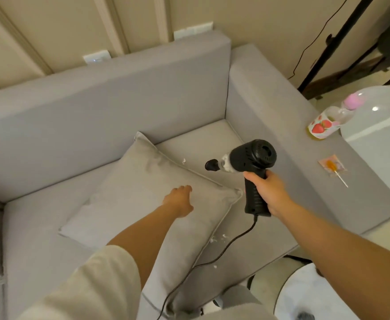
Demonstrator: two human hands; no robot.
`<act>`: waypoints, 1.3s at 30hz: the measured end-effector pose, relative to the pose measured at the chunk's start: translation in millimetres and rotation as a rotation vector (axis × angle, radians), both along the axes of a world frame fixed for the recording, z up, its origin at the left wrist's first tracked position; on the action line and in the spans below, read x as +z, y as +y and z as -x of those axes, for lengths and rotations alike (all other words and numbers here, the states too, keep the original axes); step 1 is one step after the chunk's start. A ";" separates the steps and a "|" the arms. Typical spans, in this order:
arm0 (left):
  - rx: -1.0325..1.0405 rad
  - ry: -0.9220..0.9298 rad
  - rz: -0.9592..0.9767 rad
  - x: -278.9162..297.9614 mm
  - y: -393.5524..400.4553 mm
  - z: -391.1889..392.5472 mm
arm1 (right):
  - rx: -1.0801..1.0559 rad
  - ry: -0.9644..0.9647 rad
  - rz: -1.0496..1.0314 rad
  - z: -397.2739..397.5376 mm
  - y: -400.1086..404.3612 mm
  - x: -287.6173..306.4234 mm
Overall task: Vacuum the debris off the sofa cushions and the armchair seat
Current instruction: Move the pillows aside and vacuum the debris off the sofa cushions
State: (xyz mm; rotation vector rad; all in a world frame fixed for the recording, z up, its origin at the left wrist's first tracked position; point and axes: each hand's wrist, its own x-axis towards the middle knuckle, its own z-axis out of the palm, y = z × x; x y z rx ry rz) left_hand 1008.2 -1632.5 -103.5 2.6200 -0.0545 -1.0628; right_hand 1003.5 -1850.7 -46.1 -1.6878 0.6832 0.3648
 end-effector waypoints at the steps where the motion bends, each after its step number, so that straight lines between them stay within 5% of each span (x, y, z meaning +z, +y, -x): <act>1: -0.035 -0.012 -0.038 -12.3 -7.4 -7.6 | 0.029 0.010 0.006 -8.2 -4.0 -7.1; 11: -0.241 0.104 -0.400 -82.2 -17.0 -58.8 | 0.064 0.098 -0.045 -55.7 -21.0 -54.0; 16: -0.502 0.001 -0.496 -104.0 -3.0 -71.0 | 0.053 0.151 -0.050 -54.8 -20.0 -71.2; 26: -0.424 -0.127 -0.221 -112.5 8.2 -70.6 | 0.019 0.162 -0.053 -44.5 0.3 -71.7; 32: -0.417 -0.239 -0.183 -63.2 59.1 -43.6 | -0.058 0.110 -0.083 -27.3 25.8 -34.1; 39: -0.242 -0.153 -0.118 5.4 135.8 31.0 | -0.049 0.008 -0.097 -5.1 77.2 32.5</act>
